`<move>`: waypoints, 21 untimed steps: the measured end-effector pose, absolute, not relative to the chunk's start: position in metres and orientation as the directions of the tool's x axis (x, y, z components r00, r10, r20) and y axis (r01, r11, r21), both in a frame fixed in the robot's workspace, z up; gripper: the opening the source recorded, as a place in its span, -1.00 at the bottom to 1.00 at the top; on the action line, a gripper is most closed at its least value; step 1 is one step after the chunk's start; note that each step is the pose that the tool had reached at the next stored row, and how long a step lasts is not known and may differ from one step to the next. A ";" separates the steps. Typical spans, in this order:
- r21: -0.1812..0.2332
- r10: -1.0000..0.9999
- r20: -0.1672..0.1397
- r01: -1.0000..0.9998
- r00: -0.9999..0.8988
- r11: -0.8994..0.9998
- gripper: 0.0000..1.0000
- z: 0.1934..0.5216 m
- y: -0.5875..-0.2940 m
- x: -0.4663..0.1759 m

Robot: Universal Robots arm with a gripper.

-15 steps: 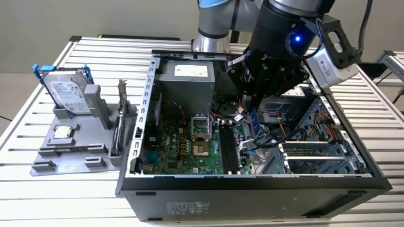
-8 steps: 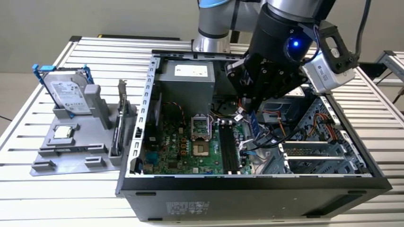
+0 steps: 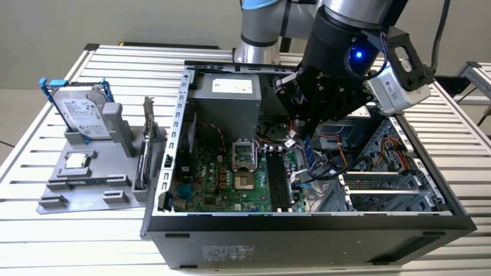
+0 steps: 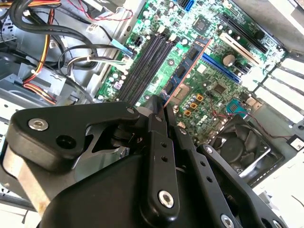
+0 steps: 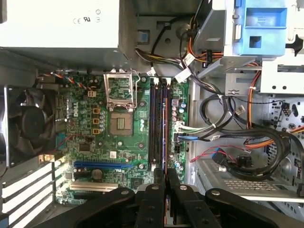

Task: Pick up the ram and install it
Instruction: 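Insert the ram into the slot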

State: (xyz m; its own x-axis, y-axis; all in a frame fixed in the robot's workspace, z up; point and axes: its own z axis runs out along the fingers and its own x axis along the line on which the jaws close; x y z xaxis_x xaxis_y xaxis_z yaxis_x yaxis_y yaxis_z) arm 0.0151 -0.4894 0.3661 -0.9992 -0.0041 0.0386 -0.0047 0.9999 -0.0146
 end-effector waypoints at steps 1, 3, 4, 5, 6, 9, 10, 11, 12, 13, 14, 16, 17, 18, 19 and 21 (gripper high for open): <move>-0.015 -0.004 0.039 -0.005 -0.999 1.000 -1.00 0.366 -0.489 0.015; -0.014 -0.004 0.038 -0.005 -0.999 1.000 -1.00 0.365 -0.489 0.015; -0.014 -0.004 0.038 -0.005 -0.999 1.000 -1.00 0.364 -0.489 0.015; -0.015 -0.004 0.038 -0.005 -0.999 1.000 -1.00 0.364 -0.489 0.015; -0.015 -0.004 0.038 -0.005 -0.999 1.000 -1.00 0.363 -0.489 0.015; -0.015 -0.003 0.038 -0.004 -0.999 1.000 -1.00 0.360 -0.489 0.015; -0.015 -0.003 0.038 -0.003 -0.999 1.000 -1.00 0.360 -0.489 0.015; -0.015 -0.002 0.038 -0.003 -0.999 1.000 -1.00 0.359 -0.489 0.015; -0.015 -0.002 0.038 -0.002 -0.999 1.000 -1.00 0.358 -0.489 0.015; -0.015 -0.001 0.038 -0.002 -0.999 1.000 -1.00 0.357 -0.489 0.015; -0.016 -0.001 0.038 -0.001 -0.999 1.000 -1.00 0.356 -0.489 0.015; -0.016 0.001 0.038 0.000 -0.999 1.000 -1.00 0.355 -0.489 0.015; -0.016 0.001 0.038 0.001 -0.999 1.000 -1.00 0.354 -0.489 0.015; -0.016 0.002 0.038 0.001 -0.999 1.000 -1.00 0.353 -0.489 0.015; -0.016 0.003 0.038 0.002 -0.999 1.000 -1.00 0.353 -0.489 0.015; -0.017 0.004 0.038 0.003 -0.999 1.000 -1.00 0.351 -0.488 0.015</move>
